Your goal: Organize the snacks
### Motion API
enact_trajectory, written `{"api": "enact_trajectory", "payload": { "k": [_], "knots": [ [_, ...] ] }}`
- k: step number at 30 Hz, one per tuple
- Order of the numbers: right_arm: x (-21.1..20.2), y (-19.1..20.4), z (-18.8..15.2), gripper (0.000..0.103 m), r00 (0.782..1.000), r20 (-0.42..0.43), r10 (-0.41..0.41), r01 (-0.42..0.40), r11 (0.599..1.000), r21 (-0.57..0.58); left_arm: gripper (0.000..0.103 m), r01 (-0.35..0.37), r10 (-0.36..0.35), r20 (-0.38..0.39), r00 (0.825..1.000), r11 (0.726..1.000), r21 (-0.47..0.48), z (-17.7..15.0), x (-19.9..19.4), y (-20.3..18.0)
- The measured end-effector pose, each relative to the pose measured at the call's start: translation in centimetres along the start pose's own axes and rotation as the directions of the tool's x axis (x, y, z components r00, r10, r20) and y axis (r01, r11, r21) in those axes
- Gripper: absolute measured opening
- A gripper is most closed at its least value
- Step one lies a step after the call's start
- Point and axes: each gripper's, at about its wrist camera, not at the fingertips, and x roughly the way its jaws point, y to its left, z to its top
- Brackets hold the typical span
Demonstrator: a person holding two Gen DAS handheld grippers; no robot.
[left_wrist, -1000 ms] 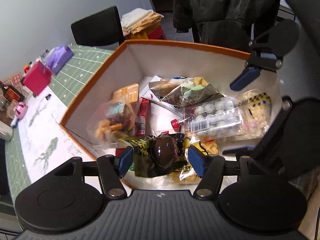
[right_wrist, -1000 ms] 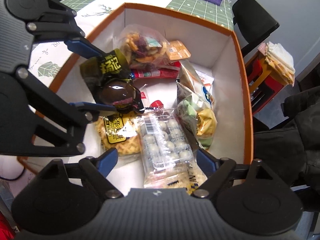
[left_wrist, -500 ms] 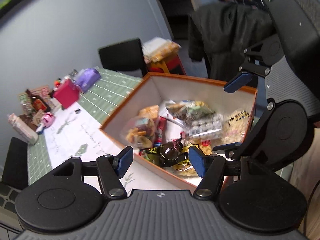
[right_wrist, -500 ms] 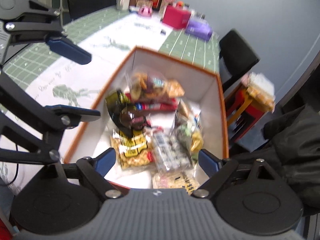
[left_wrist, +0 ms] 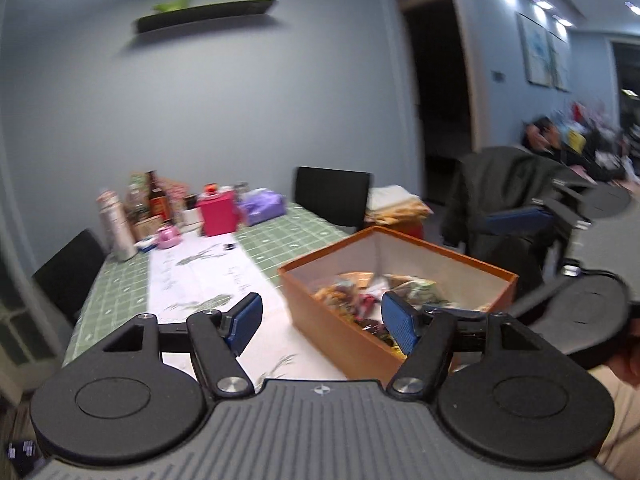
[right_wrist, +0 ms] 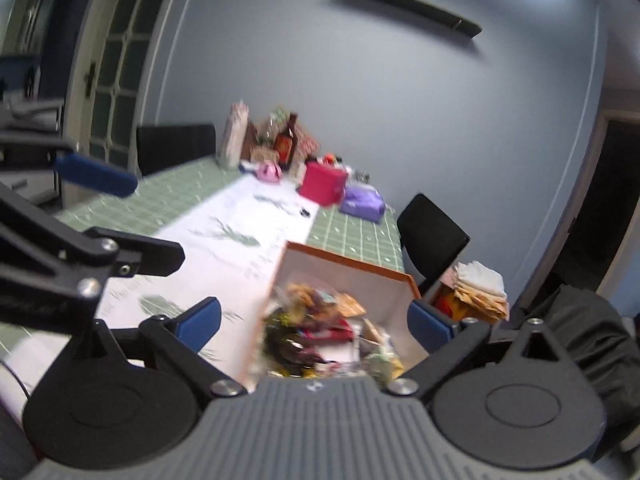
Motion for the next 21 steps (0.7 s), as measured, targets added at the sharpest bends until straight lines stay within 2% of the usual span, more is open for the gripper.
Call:
{"api": "enact_trajectory", "payload": {
  "k": [4, 6, 8, 12, 17, 21],
  "knots": [
    [-1.7, 1.6, -1.8, 0.097, 0.996, 0.031, -0.083, 0.08, 0.994, 0.067, 0.08, -0.113, 0.115, 0.029, 0.993, 0.991, -0.077, -1.8, -1.0, 1.1],
    [-2.3, 2.3, -2.7, 0.097, 0.992, 0.039, -0.116, 0.111, 0.987, 0.118, 0.08, -0.145, 0.15, 0.039, 0.988, 0.982, -0.119, -2.8, -1.5, 1.7],
    [-2.6, 2.9, -3.5, 0.098, 0.989, 0.052, -0.141, 0.132, 0.98, 0.151, 0.08, -0.165, 0.172, 0.033, 0.985, 0.975, -0.152, -3.8, -1.6, 2.2],
    [-3.0, 4.6, -5.3, 0.099, 0.974, 0.089, -0.21, 0.193, 0.966, 0.172, 0.089, -0.221, 0.222, -0.019, 0.975, 0.954, -0.202, -5.7, -1.4, 2.9],
    [-2.7, 5.3, -7.1, 0.099, 0.981, 0.057, -0.188, 0.169, 0.955, 0.244, 0.089, -0.251, 0.245, -0.056, 0.968, 0.943, -0.217, -7.6, -1.5, 3.0],
    [-2.6, 5.4, -8.2, 0.099, 0.979, 0.027, -0.201, 0.184, 0.937, 0.295, 0.089, -0.268, 0.249, -0.108, 0.963, 0.937, -0.227, -9.0, -1.3, 3.0]
  ]
}}
